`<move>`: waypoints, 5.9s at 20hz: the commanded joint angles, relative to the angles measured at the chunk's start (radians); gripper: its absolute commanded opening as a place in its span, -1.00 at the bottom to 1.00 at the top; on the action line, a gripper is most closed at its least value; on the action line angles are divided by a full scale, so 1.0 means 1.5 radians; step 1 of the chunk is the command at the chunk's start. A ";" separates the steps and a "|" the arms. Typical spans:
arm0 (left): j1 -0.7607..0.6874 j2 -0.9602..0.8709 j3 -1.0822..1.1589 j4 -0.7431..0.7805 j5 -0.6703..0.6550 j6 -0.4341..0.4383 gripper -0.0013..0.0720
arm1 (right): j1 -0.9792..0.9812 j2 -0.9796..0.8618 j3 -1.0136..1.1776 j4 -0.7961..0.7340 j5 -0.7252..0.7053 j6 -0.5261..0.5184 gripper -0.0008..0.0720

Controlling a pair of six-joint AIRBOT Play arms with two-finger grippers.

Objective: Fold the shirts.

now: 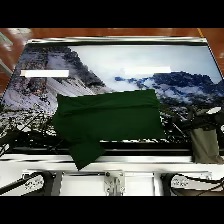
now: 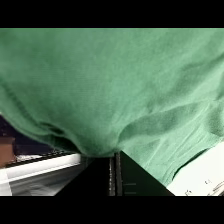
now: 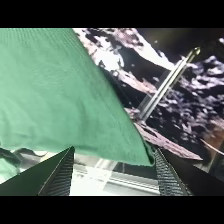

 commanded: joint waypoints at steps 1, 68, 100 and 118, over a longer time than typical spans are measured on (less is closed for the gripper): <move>0.000 -0.001 0.001 -0.001 0.000 0.001 -0.85 | 0.000 -0.022 -0.004 0.013 -0.006 0.000 0.78; -0.120 -0.307 0.680 -0.186 -0.179 -0.039 0.03 | 0.187 -0.291 0.342 0.316 -0.203 -0.023 -0.80; -0.388 -0.335 0.679 -0.503 0.180 0.071 -0.86 | 0.268 0.286 0.341 0.121 -0.050 0.212 -0.80; 0.085 0.151 0.631 -0.225 -0.129 0.040 -0.85 | 0.733 -0.225 0.341 0.457 -0.524 0.182 0.64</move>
